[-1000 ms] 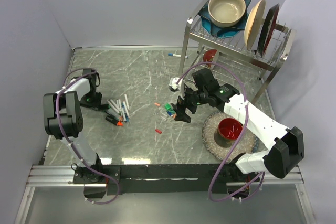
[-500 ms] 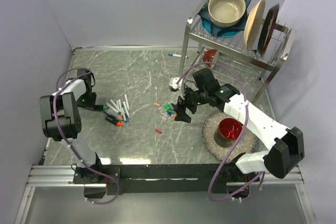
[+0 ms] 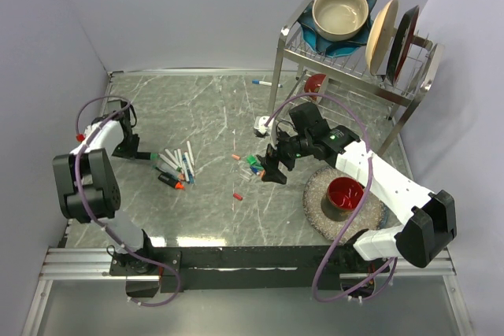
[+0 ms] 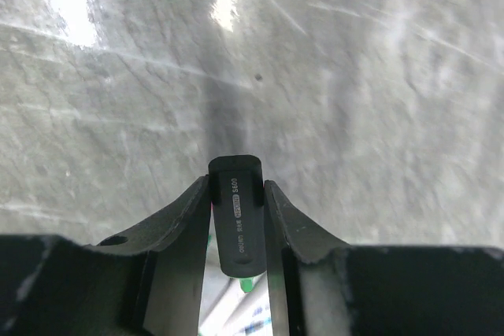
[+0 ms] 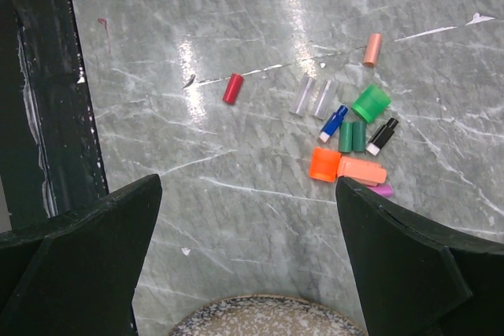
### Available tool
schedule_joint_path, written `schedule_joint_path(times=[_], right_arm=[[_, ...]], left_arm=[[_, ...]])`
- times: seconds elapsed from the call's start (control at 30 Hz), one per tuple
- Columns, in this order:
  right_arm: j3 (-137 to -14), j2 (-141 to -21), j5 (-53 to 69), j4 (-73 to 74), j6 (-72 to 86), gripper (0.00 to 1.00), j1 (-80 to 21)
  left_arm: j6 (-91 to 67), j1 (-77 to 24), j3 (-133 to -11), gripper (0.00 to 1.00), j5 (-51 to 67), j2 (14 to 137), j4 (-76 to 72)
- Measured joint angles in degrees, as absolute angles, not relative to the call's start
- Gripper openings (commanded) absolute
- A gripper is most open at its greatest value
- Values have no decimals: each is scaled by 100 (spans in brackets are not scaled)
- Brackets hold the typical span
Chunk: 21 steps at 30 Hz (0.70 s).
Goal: Open the pen caps
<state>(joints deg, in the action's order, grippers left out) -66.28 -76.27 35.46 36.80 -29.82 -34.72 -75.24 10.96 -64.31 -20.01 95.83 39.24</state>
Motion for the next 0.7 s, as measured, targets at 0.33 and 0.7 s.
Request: schedule_joint_path(times=[0.33, 0.7], right_arm=[[-6628, -8031, 3990, 3402, -2504, 100, -3476], [-7776, -9751, 4427, 2226, 237, 100, -3894]], left_arm=[[-7317, 1085, -5551, 31, -952, 7992, 3339], [-7918, 410, -4375, 31, 329, 6659, 2600]])
